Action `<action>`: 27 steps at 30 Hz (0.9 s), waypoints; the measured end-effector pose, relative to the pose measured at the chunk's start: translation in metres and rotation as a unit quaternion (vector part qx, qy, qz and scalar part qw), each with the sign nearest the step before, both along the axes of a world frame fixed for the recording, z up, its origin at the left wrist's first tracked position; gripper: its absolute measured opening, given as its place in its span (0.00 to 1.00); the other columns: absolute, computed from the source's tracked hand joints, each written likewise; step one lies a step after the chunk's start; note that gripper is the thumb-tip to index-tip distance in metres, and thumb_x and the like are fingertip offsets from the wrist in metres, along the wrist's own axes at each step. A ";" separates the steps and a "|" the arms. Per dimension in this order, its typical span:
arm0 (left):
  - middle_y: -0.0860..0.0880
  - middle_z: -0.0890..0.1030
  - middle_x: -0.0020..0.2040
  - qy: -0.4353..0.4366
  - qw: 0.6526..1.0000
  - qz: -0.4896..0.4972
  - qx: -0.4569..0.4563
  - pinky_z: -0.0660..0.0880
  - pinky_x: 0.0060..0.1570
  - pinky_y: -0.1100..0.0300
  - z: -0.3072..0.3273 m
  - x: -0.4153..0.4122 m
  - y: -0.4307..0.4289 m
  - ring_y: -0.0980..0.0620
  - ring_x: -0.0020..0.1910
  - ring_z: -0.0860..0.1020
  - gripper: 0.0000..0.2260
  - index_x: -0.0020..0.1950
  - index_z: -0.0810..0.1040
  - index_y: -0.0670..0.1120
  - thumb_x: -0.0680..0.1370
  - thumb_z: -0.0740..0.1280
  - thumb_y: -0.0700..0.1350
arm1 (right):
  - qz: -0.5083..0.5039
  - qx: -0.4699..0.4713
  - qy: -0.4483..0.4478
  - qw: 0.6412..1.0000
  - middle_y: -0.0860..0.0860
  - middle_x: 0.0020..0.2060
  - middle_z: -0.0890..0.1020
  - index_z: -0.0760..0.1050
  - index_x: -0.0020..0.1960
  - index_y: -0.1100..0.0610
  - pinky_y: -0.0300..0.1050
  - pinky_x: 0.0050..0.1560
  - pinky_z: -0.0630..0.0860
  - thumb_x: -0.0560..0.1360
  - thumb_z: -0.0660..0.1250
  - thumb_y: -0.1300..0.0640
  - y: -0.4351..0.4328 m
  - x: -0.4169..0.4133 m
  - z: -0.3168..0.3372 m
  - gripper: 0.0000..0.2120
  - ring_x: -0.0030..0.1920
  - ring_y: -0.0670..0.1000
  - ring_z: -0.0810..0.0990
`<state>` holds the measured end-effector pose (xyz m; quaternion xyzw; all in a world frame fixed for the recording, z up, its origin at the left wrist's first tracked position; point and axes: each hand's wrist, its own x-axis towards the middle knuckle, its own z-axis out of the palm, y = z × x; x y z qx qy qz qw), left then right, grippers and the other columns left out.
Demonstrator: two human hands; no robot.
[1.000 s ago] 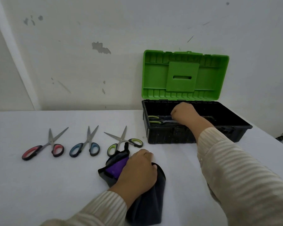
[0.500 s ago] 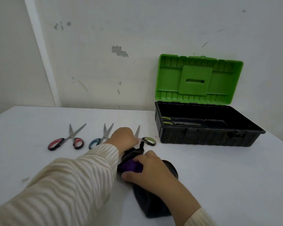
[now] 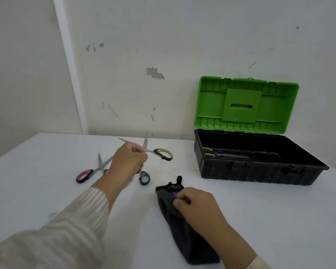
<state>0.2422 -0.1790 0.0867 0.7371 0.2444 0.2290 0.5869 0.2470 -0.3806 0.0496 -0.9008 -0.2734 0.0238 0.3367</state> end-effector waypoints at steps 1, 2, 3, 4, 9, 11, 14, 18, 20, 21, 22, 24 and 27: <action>0.45 0.75 0.31 -0.029 0.999 0.001 -0.029 0.66 0.25 0.61 -0.001 -0.016 0.001 0.49 0.25 0.70 0.06 0.46 0.73 0.42 0.72 0.68 0.34 | -0.039 0.062 0.034 0.997 0.45 0.36 0.80 0.75 0.41 0.47 0.37 0.37 0.72 0.73 0.65 0.53 0.000 0.002 -0.001 0.02 0.37 0.46 0.77; 0.44 0.75 0.33 -0.045 0.997 -0.003 -0.067 0.67 0.26 0.60 -0.004 -0.031 0.001 0.49 0.27 0.71 0.08 0.46 0.71 0.43 0.73 0.69 0.35 | -0.070 0.121 0.068 0.988 0.46 0.33 0.79 0.74 0.41 0.47 0.36 0.34 0.71 0.73 0.65 0.54 0.001 0.004 -0.002 0.03 0.33 0.45 0.76; 0.44 0.76 0.35 -0.049 0.992 -0.012 -0.113 0.68 0.25 0.59 -0.007 -0.046 -0.001 0.49 0.28 0.72 0.10 0.46 0.70 0.44 0.74 0.69 0.35 | -0.085 0.176 0.101 0.975 0.47 0.31 0.79 0.73 0.42 0.46 0.36 0.32 0.71 0.73 0.65 0.56 0.001 0.005 -0.002 0.05 0.30 0.46 0.75; 0.44 0.77 0.38 -0.042 0.986 -0.023 -0.158 0.69 0.26 0.59 -0.011 -0.059 -0.003 0.49 0.30 0.73 0.11 0.47 0.69 0.45 0.74 0.69 0.34 | -0.088 0.226 0.132 0.961 0.50 0.30 0.78 0.73 0.43 0.46 0.40 0.33 0.71 0.74 0.65 0.59 0.003 0.004 -0.001 0.07 0.30 0.48 0.74; 0.46 0.84 0.42 0.011 0.964 -0.100 -0.247 0.72 0.28 0.60 -0.033 -0.087 -0.009 0.52 0.30 0.75 0.08 0.53 0.71 0.42 0.76 0.65 0.34 | -0.039 0.310 0.171 0.935 0.48 0.39 0.82 0.79 0.45 0.49 0.35 0.37 0.75 0.75 0.64 0.62 0.013 -0.010 0.005 0.09 0.39 0.46 0.78; 0.46 0.84 0.42 0.027 0.967 -0.112 -0.228 0.72 0.27 0.61 -0.040 -0.088 -0.009 0.52 0.30 0.74 0.09 0.54 0.72 0.42 0.76 0.66 0.35 | -0.009 0.282 0.156 0.946 0.49 0.41 0.82 0.78 0.46 0.51 0.30 0.37 0.75 0.75 0.65 0.60 0.016 -0.014 0.003 0.05 0.38 0.41 0.78; 0.46 0.84 0.42 0.035 0.971 -0.120 -0.204 0.72 0.29 0.60 -0.045 -0.085 -0.010 0.51 0.30 0.73 0.09 0.53 0.73 0.43 0.75 0.68 0.36 | 0.023 0.241 0.142 0.960 0.51 0.41 0.81 0.76 0.47 0.52 0.29 0.39 0.74 0.73 0.68 0.59 0.017 -0.017 -0.001 0.04 0.39 0.42 0.79; 0.48 0.84 0.37 0.041 0.973 -0.119 -0.192 0.71 0.31 0.58 -0.049 -0.083 -0.006 0.51 0.29 0.73 0.02 0.48 0.78 0.42 0.76 0.68 0.39 | 0.038 0.213 0.137 0.967 0.49 0.39 0.81 0.77 0.46 0.51 0.32 0.41 0.75 0.72 0.69 0.59 0.016 -0.012 -0.006 0.05 0.41 0.47 0.79; 0.48 0.83 0.35 0.057 0.973 -0.132 -0.183 0.70 0.27 0.60 -0.050 -0.084 -0.008 0.52 0.27 0.73 0.05 0.41 0.79 0.42 0.76 0.68 0.41 | 0.020 0.216 0.108 0.970 0.48 0.37 0.80 0.77 0.45 0.51 0.29 0.39 0.73 0.72 0.69 0.60 0.016 -0.007 -0.005 0.05 0.39 0.44 0.77; 0.47 0.82 0.34 0.065 0.971 -0.141 -0.182 0.70 0.25 0.61 -0.050 -0.083 -0.011 0.52 0.26 0.73 0.06 0.40 0.79 0.42 0.76 0.68 0.40 | 0.001 0.224 0.092 0.970 0.48 0.37 0.80 0.77 0.44 0.50 0.29 0.39 0.73 0.73 0.68 0.61 0.015 -0.004 -0.003 0.06 0.38 0.44 0.77; 0.47 0.82 0.33 0.074 0.969 -0.148 -0.183 0.71 0.24 0.62 -0.049 -0.083 -0.014 0.52 0.25 0.73 0.06 0.39 0.79 0.42 0.76 0.68 0.40 | -0.012 0.242 0.080 0.967 0.48 0.37 0.79 0.77 0.45 0.49 0.31 0.40 0.73 0.73 0.68 0.61 0.015 0.000 0.001 0.07 0.39 0.45 0.77; 0.46 0.81 0.33 0.083 0.967 -0.158 -0.184 0.72 0.24 0.62 -0.050 -0.082 -0.019 0.51 0.24 0.74 0.06 0.39 0.78 0.41 0.76 0.68 0.39 | -0.010 0.254 0.045 0.966 0.46 0.37 0.79 0.75 0.46 0.44 0.33 0.42 0.73 0.72 0.68 0.61 0.017 0.002 0.007 0.12 0.39 0.44 0.77; 0.43 0.80 0.32 0.087 0.974 -0.164 -0.128 0.65 0.22 0.64 -0.053 -0.080 -0.026 0.50 0.21 0.71 0.07 0.38 0.77 0.43 0.76 0.67 0.41 | 0.046 0.122 -0.067 0.989 0.43 0.41 0.80 0.78 0.49 0.46 0.30 0.46 0.71 0.72 0.68 0.58 0.028 -0.008 0.006 0.09 0.41 0.40 0.76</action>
